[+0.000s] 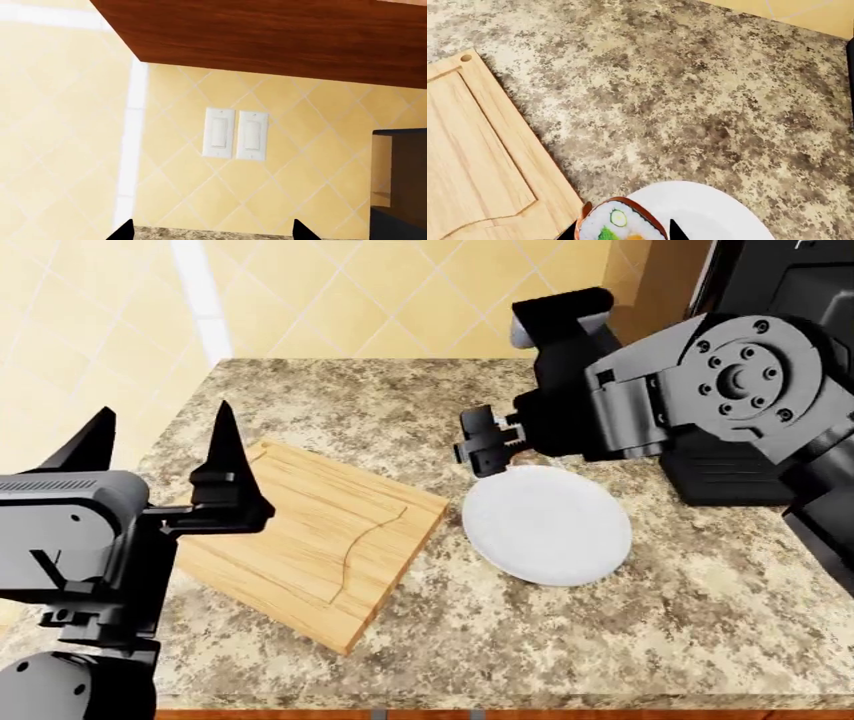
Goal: Pick the sushi from the plate and place it on the cutting board. Then pick the condiment bottle from the cabinet and place it next to the cutting board.
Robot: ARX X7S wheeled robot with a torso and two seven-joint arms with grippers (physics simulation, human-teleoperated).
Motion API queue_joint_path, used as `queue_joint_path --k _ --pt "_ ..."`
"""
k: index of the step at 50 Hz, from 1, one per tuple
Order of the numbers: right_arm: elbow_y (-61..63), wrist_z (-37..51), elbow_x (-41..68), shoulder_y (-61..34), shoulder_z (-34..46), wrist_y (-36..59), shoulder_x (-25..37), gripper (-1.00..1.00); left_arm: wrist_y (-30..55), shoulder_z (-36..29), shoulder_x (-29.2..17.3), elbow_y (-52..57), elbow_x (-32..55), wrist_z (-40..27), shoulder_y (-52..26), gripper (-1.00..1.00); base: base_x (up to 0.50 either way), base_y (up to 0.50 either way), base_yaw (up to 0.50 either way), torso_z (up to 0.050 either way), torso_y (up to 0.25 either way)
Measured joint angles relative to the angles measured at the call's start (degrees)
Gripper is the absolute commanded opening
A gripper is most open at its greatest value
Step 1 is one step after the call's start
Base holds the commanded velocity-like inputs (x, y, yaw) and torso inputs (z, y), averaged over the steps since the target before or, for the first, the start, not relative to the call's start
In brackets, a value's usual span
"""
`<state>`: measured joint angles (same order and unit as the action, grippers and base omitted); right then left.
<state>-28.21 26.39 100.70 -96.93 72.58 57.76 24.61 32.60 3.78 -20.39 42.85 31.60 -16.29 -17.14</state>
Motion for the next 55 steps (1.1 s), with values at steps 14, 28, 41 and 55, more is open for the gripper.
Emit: queue_joint_path --k 14,28,41,55 --pt "1.0 -3.8 -4.8 0.3 -0.4 -6.7 -7.3 -1.00 0.5 1.6 -0.5 1.0 1.7 -0.9 0.0 1.00 0.00 0.00 0.00 0.000 0.000" --pt "-6.3 -10.6 -11.8 4.7 2.0 -15.3 -16.8 -1.00 0.9 3.2 -1.0 1.5 3.4 -1.6 -0.2 1.00 0.00 0.00 0.00 0.000 0.000" --pt "-11.2 -15.0 -11.6 8.0 11.4 -21.4 -22.5 -1.00 1.0 4.2 -1.3 1.7 4.6 -2.1 -0.2 1.00 0.00 0.00 0.00 0.000 0.000" --pt "-10.5 -16.1 -12.3 10.2 15.8 -22.5 -24.1 -1.00 0.9 4.3 -1.6 1.8 5.1 -2.3 -0.2 1.00 0.00 0.00 0.00 0.000 0.000"
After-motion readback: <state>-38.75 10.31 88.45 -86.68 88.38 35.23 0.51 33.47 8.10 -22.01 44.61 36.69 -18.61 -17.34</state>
